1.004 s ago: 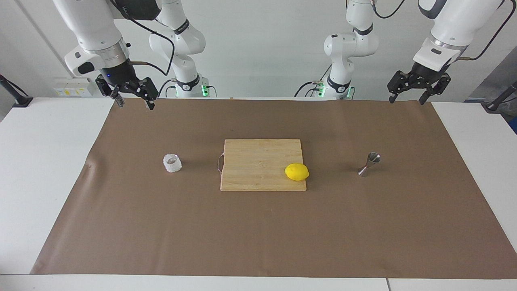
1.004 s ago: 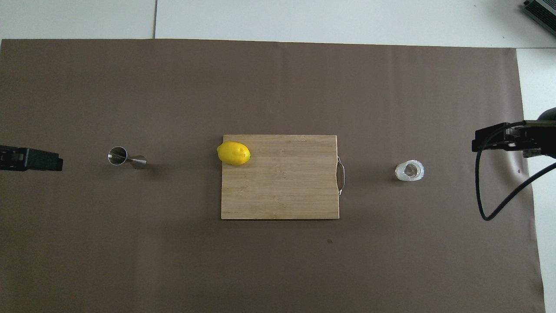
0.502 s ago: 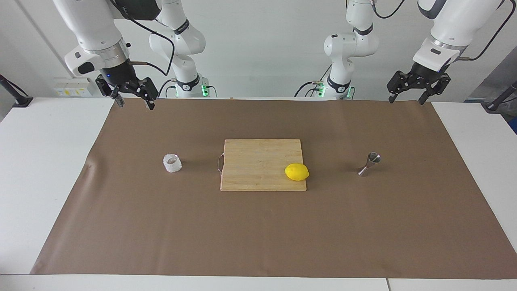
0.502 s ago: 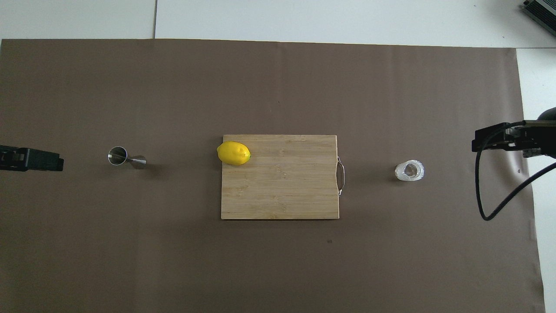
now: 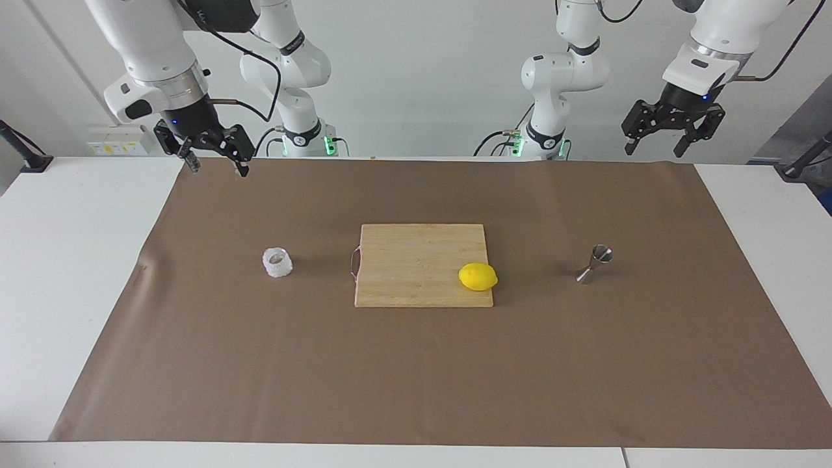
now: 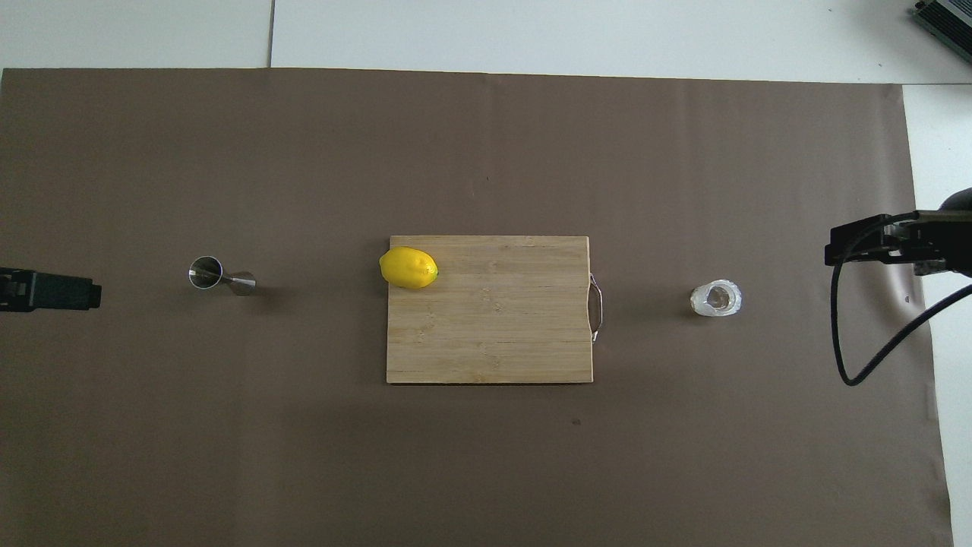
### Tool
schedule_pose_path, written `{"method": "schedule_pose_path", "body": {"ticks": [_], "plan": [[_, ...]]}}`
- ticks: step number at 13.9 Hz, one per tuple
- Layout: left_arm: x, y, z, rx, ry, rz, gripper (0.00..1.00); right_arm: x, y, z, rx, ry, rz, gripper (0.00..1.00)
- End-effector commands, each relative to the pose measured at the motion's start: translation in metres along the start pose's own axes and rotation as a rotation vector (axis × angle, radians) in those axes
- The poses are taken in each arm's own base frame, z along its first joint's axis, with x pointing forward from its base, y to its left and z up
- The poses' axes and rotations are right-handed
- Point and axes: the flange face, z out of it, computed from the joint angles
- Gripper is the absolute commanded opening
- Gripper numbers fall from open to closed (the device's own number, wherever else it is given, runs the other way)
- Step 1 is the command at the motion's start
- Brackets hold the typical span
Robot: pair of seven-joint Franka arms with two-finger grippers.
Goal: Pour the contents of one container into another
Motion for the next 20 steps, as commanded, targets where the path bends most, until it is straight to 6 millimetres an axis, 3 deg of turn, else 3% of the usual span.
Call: {"method": "schedule_pose_path", "body": {"ticks": [1,4,6,9,12,16,20], "plan": [[-0.014,-0.001,0.007,-0.009,-0.009,-0.017,1.0,-0.004,0.003,0.0,0.029,-0.013,-0.009,1.0],[-0.016,-0.004,0.009,-0.009,-0.017,-0.03,1.0,-0.004,0.002,0.0,0.029,-0.013,-0.011,1.0],[-0.015,-0.018,0.02,-0.011,-0.045,-0.09,1.0,-0.004,0.003,0.0,0.029,-0.013,-0.009,1.0],[-0.01,-0.037,0.059,-0.047,-0.049,-0.36,1.0,-0.004,0.002,0.0,0.029,-0.013,-0.011,1.0],[-0.001,-0.058,0.083,-0.142,-0.014,-0.69,1.0,-0.004,0.002,0.0,0.029,-0.013,-0.011,1.0],[0.02,-0.061,0.131,-0.228,-0.053,-1.137,1.0,-0.004,0.002,0.0,0.029,-0.013,-0.011,1.0],[0.039,-0.069,0.181,-0.242,-0.086,-1.307,1.0,-0.004,0.002,0.0,0.029,-0.013,-0.011,1.0]]}}
